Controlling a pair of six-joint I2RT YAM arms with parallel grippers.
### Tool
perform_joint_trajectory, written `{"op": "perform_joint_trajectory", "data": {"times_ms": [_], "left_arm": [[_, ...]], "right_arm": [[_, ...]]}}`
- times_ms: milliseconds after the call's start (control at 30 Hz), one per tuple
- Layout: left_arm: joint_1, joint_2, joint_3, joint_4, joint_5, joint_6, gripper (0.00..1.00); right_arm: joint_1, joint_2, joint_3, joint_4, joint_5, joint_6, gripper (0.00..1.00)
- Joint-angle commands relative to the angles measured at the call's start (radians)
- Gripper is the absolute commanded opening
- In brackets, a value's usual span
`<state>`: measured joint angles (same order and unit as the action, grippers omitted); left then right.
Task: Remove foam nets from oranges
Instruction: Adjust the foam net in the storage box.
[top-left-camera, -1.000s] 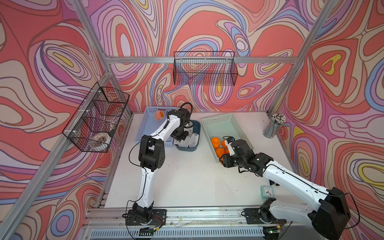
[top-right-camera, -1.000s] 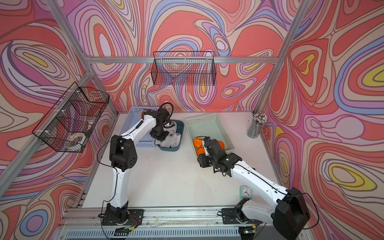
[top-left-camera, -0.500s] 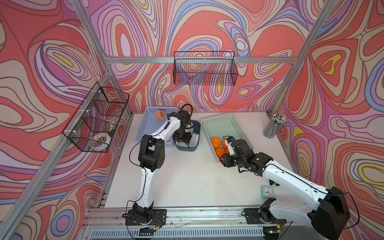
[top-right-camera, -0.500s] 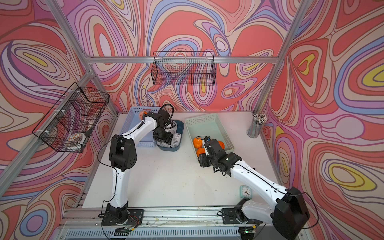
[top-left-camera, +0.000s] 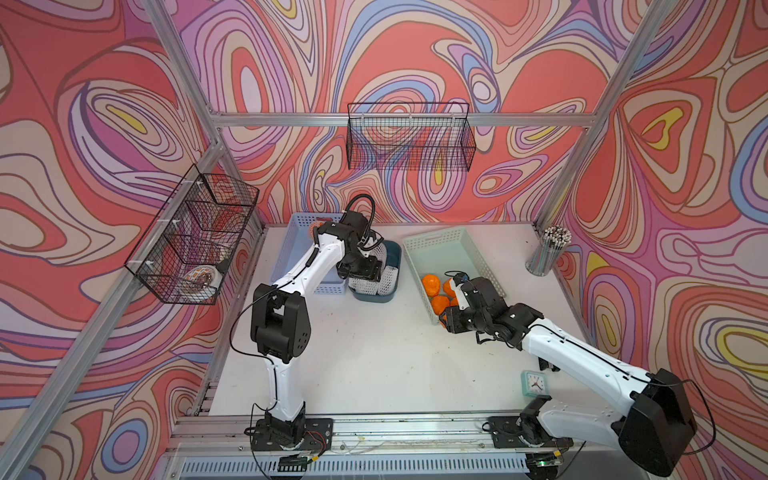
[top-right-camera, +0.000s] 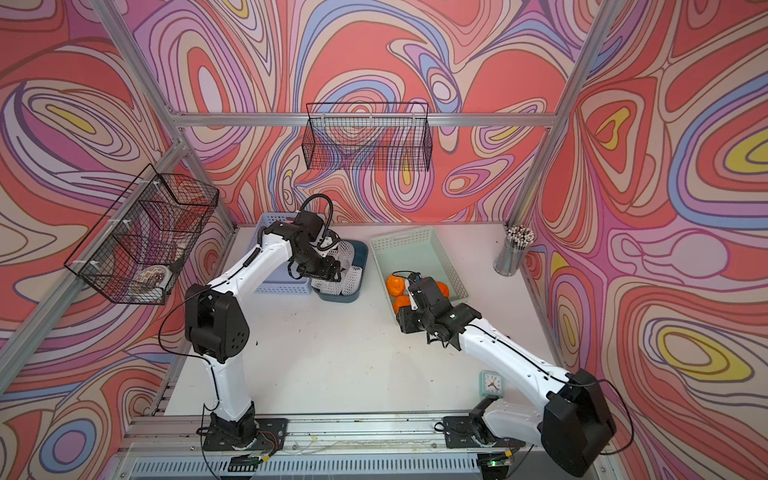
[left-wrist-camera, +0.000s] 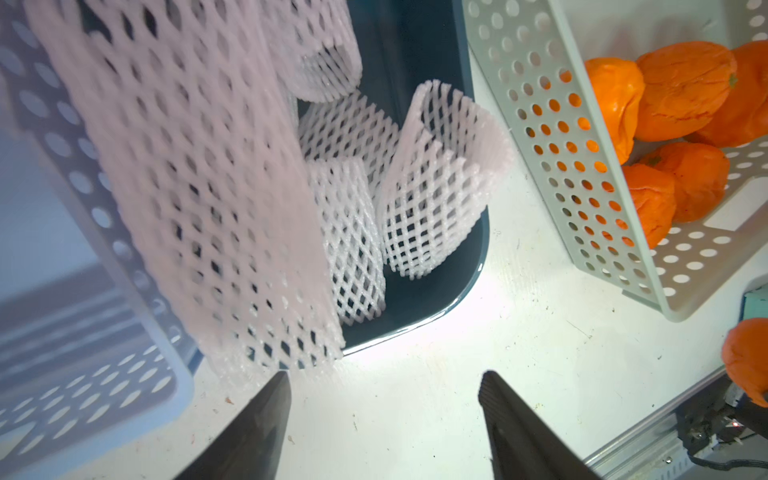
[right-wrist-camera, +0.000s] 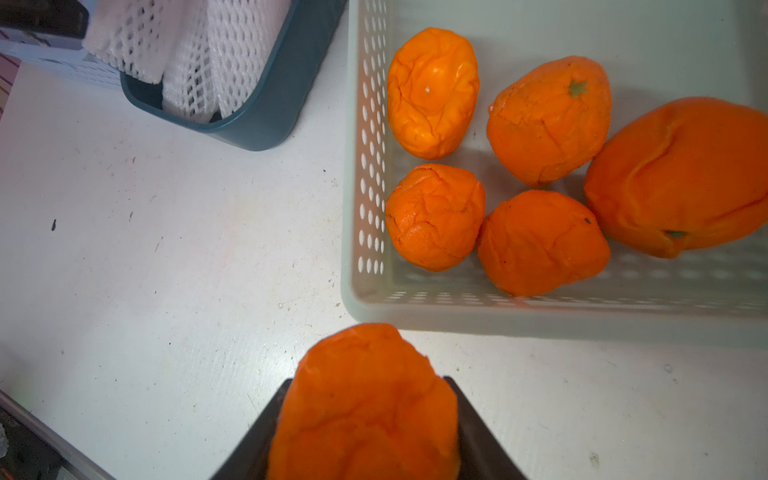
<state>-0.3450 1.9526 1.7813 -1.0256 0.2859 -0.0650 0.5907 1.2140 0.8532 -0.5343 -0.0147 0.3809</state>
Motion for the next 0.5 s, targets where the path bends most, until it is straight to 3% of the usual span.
{"op": "perform_joint_trajectory", "data": {"times_ms": [0,300,467], "left_arm": [[0.013,-0.064,-0.062,0.049,0.044,-0.034,0.75],[0.017,-0.353,-0.247,0.287,0.001,-0.104,0.79],[0.016,-0.612,-0.432,0.485,-0.053,-0.111,1.00]], "right_arm": [[-0.019,0.005,0.029,0.019,0.013,-0.013,0.50],[-0.100,0.141,0.151,-0.002,0.060,-0.049,0.50],[-0.167,0.292,0.258,0.022,0.075,-0.076,0.50]]}}
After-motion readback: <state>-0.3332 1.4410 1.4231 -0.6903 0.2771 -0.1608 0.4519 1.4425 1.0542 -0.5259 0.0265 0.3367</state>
